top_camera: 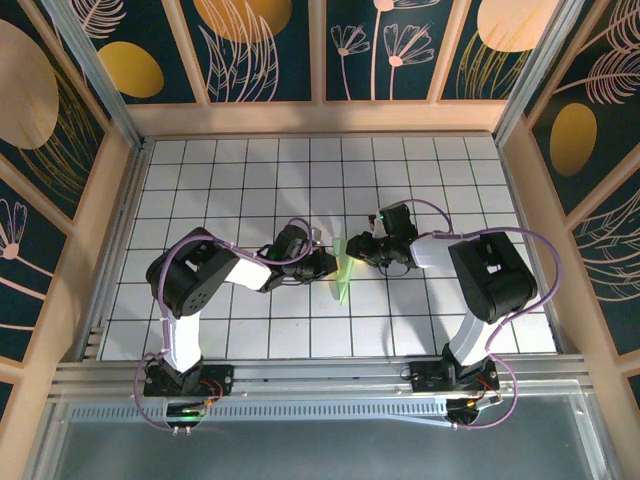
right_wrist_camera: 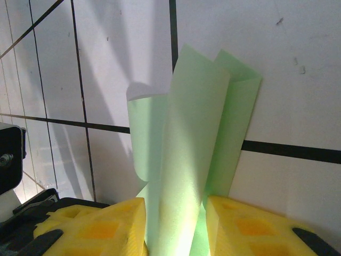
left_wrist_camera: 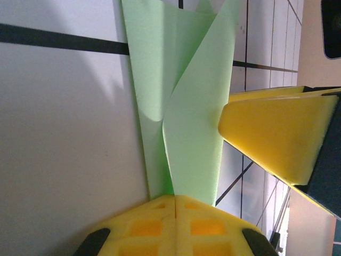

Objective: Fold a paper plane with a square sheet of paper (fold left side to right side)
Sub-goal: Fold the wing for the fifth time at the center of the table.

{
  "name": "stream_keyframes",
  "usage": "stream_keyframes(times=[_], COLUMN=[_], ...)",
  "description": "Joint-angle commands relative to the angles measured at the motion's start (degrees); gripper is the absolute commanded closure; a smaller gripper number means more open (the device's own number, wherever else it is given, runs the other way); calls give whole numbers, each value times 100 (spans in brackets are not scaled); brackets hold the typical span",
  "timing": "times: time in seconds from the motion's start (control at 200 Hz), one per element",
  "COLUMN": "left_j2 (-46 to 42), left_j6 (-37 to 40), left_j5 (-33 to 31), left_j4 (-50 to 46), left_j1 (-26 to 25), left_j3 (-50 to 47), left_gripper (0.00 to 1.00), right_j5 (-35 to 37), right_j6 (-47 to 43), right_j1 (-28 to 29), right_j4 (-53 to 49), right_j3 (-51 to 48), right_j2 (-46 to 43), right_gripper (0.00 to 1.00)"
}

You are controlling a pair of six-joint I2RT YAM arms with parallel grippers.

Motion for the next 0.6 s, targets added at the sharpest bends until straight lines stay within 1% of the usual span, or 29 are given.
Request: stream_keyframes(times=[0.0,0.15,0.285,0.435,0.525,0.591], left_j2=[306,330,357,345,335,333], left_j6=[234,243,235,235,244,253], left_j5=[-593,-615,-618,-618,-626,-635], left_j4=[-832,-856,-871,-870,-873,-885], left_j1=[41,44,41,41,41,42], left_j3=[-58,-46,-31,-42,-33,-33], left_gripper=[100,100,100,100,100,100], right_j5=[127,214,301,573,561,374], right_j6=[-14,-25,-48,-107,-169,-246], right_j1=[91,84,62,34,39,83], right_j4=[38,27,-73,-270,-317,-272], right_j3=[35,-33,-45,-54,-6,56], right_j2=[-168,-317,-469,-722,-808,-768], right_gripper=[64,60,59,60,68,80])
